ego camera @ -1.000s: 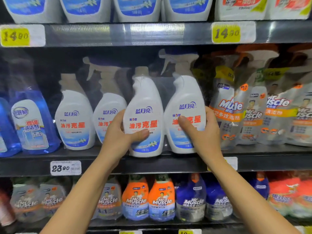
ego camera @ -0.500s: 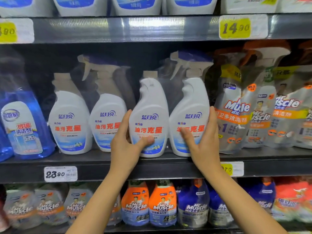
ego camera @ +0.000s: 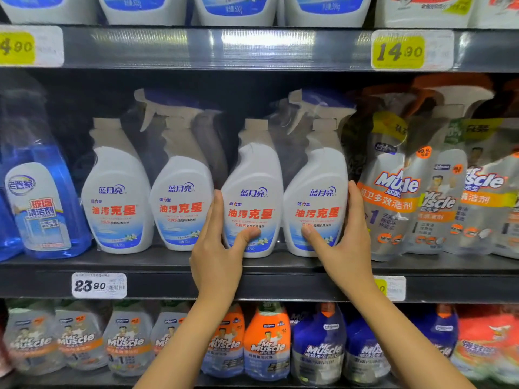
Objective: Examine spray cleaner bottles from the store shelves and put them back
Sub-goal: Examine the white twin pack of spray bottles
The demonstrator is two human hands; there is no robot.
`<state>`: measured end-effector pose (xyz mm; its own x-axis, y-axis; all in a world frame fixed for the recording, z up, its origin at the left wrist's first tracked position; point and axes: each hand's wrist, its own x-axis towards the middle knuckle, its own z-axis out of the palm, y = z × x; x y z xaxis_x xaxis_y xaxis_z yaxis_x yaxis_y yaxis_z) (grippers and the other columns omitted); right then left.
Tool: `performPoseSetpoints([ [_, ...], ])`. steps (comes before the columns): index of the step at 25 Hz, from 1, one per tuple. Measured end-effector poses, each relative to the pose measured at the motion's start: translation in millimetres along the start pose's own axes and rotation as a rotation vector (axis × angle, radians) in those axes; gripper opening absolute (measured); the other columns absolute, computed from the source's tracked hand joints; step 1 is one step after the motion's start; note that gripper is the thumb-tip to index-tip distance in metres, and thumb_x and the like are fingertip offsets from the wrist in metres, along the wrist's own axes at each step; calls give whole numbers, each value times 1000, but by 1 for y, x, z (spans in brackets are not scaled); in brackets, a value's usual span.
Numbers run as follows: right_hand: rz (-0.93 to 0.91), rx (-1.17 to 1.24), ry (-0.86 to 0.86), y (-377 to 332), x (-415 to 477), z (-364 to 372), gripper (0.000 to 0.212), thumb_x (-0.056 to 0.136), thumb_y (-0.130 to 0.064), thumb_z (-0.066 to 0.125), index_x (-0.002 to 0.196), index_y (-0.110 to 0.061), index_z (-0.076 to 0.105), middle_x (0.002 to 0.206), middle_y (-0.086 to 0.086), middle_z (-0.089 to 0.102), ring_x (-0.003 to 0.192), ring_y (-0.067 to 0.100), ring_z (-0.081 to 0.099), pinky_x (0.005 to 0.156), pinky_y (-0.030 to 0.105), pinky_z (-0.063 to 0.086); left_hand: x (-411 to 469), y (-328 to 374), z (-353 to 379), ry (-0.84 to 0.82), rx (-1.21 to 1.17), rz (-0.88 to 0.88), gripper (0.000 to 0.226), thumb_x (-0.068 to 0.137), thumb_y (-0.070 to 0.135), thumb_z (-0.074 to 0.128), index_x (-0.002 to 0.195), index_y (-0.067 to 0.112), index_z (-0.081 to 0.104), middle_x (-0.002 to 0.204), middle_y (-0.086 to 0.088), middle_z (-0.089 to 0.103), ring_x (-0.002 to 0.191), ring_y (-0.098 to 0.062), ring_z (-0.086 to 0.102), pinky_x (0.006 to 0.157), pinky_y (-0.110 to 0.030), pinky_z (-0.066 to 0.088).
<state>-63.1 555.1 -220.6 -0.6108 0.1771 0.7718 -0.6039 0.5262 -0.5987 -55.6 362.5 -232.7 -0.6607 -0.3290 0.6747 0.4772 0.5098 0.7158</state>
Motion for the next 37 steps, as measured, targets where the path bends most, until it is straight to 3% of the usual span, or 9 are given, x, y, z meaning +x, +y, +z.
performPoseSetpoints([
  [4, -16, -79, 47, 0, -5, 5, 95, 79, -13, 77, 152, -5, 16, 157, 9, 24, 143, 21, 28, 109, 8, 23, -4, 2, 2, 82, 135, 41, 85, 72, 55, 59, 147, 26, 32, 145, 2, 47, 123, -5, 39, 88, -26, 38],
  [6, -41, -96, 4, 0, -6, 5, 95, 82, -13, 74, 153, -8, 9, 161, 8, 13, 147, 20, 18, 115, 19, 21, -7, 3, 3, 101, 156, 64, 83, 74, 52, 61, 146, 19, 36, 143, -3, 50, 125, -8, 39, 92, -27, 35],
  [10, -136, -171, -20, -8, -10, 5, 88, 86, -11, 69, 151, -16, 11, 161, 11, 2, 149, 24, 4, 116, 12, 6, -6, 4, 0, 114, 156, 99, 79, 75, 46, 67, 141, 10, 43, 138, -9, 53, 129, -24, 45, 100, -30, 35],
  [14, -335, -343, 25, -17, -19, 10, 71, 79, -10, 64, 143, 1, 35, 155, 16, 23, 142, 32, 22, 120, 35, 13, -10, -9, -25, 36, -43, 100, 55, 79, 17, 76, 130, 19, 53, 122, -2, 62, 106, -3, 58, 91, -14, 47],
  [18, -293, -149, 41, -53, -43, 45, 57, 82, -8, 59, 136, -3, 44, 147, 11, 39, 136, 19, 33, 115, 25, 23, -7, -34, -80, 261, -160, 59, 36, 89, 4, 61, 117, 25, 56, 111, 3, 64, 97, 5, 59, 84, -10, 45],
  [23, -203, 18, 18, -117, -38, 107, 61, 85, -8, 60, 141, -9, 36, 143, 6, 42, 132, 17, 39, 112, 26, 30, 36, -55, -138, 217, -51, 160, 34, 86, -1, 57, 119, 8, 57, 125, -9, 57, 118, -19, 50, 101, -24, 38],
  [28, -17, -117, -128, -152, -22, 154, 80, 90, -22, 65, 151, -17, 14, 161, 6, 10, 147, 15, 9, 113, 11, 5, 59, -78, -169, 39, 73, 68, 61, 88, 7, 62, 143, 10, 36, 150, -9, 36, 139, -24, 31, 114, -39, 25],
  [30, 50, -186, -130, -157, -8, 164, 86, 90, -27, 65, 153, -14, 6, 162, 7, 3, 148, 17, 2, 115, 19, 3, 59, -81, -171, -43, 121, 46, 73, 90, 16, 61, 150, 15, 19, 157, -3, 24, 143, -21, 22, 116, -39, 23],
  [37, 190, -181, -81, -165, 11, 176, 92, 82, -25, 75, 149, -5, 14, 150, 15, 33, 135, 30, 35, 109, 39, 33, 56, -75, -163, -100, 103, 11, 85, 89, 19, 63, 152, 17, 6, 161, 1, 5, 146, -16, 8, 116, -33, 14],
])
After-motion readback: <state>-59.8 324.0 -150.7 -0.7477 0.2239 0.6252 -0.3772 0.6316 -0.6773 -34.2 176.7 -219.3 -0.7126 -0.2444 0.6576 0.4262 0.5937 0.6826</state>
